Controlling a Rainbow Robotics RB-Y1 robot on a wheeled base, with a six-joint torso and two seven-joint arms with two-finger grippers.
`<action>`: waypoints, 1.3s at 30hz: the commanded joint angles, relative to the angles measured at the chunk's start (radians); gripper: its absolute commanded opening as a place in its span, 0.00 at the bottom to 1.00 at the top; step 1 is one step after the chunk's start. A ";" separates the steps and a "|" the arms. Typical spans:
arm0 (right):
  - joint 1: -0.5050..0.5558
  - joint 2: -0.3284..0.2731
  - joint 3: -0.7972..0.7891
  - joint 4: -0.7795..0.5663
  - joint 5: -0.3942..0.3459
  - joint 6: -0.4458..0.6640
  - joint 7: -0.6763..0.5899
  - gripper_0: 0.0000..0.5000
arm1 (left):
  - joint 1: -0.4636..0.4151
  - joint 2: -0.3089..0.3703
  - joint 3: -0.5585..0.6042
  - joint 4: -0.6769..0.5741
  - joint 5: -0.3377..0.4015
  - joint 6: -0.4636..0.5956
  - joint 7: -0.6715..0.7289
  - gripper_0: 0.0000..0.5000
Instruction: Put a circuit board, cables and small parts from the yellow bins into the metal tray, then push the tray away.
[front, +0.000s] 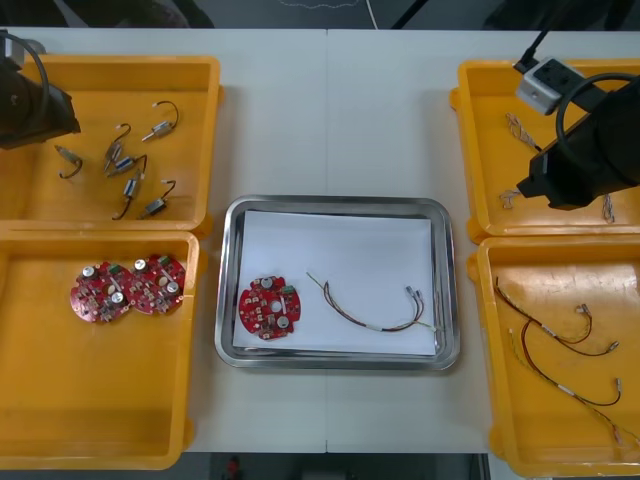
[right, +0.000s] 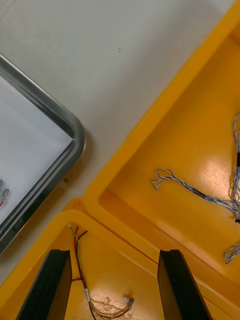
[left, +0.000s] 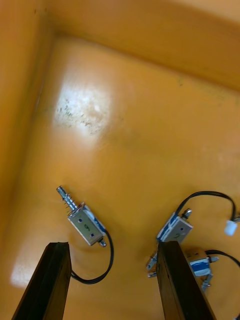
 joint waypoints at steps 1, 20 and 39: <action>-0.008 -0.034 -0.104 0.075 0.039 0.003 -0.016 1.00 | 0.028 0.001 -0.012 -0.011 -0.024 -0.016 0.043 1.00; -0.119 -0.032 -0.206 0.471 0.171 -0.013 0.032 1.00 | 0.078 -0.022 -0.051 -0.009 -0.083 -0.113 0.048 1.00; -0.183 -0.035 -0.206 0.784 0.226 -0.277 0.096 1.00 | 0.080 -0.058 -0.083 0.107 -0.090 -0.285 0.043 1.00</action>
